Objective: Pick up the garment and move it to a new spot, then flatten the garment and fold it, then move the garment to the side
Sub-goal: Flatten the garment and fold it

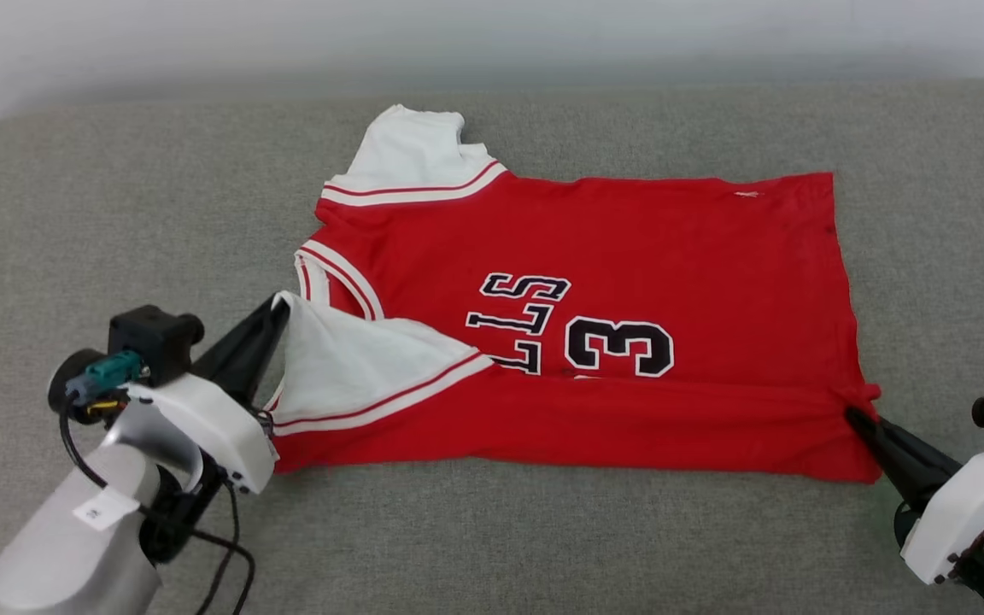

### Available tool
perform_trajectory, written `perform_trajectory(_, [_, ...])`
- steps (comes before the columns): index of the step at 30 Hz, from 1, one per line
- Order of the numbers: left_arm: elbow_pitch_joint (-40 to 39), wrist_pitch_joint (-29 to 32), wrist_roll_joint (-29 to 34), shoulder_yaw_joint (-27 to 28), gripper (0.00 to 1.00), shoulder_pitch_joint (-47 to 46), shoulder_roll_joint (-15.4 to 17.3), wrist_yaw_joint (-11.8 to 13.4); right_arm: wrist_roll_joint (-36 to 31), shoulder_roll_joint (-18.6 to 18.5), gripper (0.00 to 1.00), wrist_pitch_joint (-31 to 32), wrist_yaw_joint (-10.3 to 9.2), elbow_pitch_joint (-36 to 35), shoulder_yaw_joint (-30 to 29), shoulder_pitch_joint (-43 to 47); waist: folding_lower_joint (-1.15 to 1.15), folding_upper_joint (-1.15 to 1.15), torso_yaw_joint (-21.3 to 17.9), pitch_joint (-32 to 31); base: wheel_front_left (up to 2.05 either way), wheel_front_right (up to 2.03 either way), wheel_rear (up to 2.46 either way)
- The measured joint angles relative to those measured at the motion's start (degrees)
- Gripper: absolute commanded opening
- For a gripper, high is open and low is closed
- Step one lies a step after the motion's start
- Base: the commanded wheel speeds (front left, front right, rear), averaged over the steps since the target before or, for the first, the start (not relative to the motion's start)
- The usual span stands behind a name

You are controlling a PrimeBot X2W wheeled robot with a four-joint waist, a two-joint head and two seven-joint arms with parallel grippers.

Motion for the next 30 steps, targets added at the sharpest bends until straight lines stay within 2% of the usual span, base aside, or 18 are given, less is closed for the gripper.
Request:
perform_trajectory(7, [9.69,-1.52,-1.14,-3.23,0.00,-6.65,-0.37,-0.34,0.02,1.20,0.00,0.93,0.00,2.48,0.86,-3.43,0.01,0.00,-1.03,3.71,0.00,0.00,0.00])
perform_trajectory(18, [19.98,-3.75,-6.70,-10.81,0.00,-10.13,-1.69,-0.34,-0.30,2.71,0.00,1.43,0.00,6.79,4.22,-7.34,0.00,0.00,-1.26,5.86,0.00,0.00,0.00])
perform_trajectory(19, [20.54,-3.92,-7.33,-11.34,0.00,-10.29,-1.90,-0.34,0.03,2.75,0.05,1.43,0.00,6.95,4.33,-7.46,0.00,0.00,-1.24,5.69,0.00,0.00,0.00])
perform_trajectory(20, [21.07,-4.15,-7.97,-11.67,0.00,-10.35,-2.13,-0.34,0.25,2.76,0.21,1.43,0.00,7.11,4.42,-7.48,0.00,0.00,-1.20,5.46,0.00,0.00,0.00])
perform_trajectory(21, [21.60,-4.33,-8.70,-11.94,0.31,-10.42,-2.29,-0.34,0.46,2.76,0.47,1.20,0.00,7.23,4.41,-7.48,0.00,0.00,-1.15,5.17,0.00,0.00,0.00])
perform_trajectory(22, [21.94,-4.58,-9.11,-12.28,1.00,-10.50,-2.26,-0.34,0.59,2.76,1.00,0.79,0.00,7.43,4.20,-7.45,0.00,0.00,-1.07,4.85,0.00,0.00,0.00])
perform_trajectory(26, [22.17,-5.23,-10.34,-13.70,1.00,-11.34,-1.97,-0.34,1.58,2.70,1.00,-1.18,-0.01,6.73,3.05,-6.82,0.00,0.00,-0.57,3.15,0.00,0.00,0.00])
perform_trajectory(30, [21.43,-5.49,-10.47,-15.08,1.00,-12.43,0.05,-0.34,1.42,2.09,1.00,-2.97,-0.01,5.66,1.81,-4.73,-0.01,0.00,0.06,1.23,0.00,0.00,0.00])
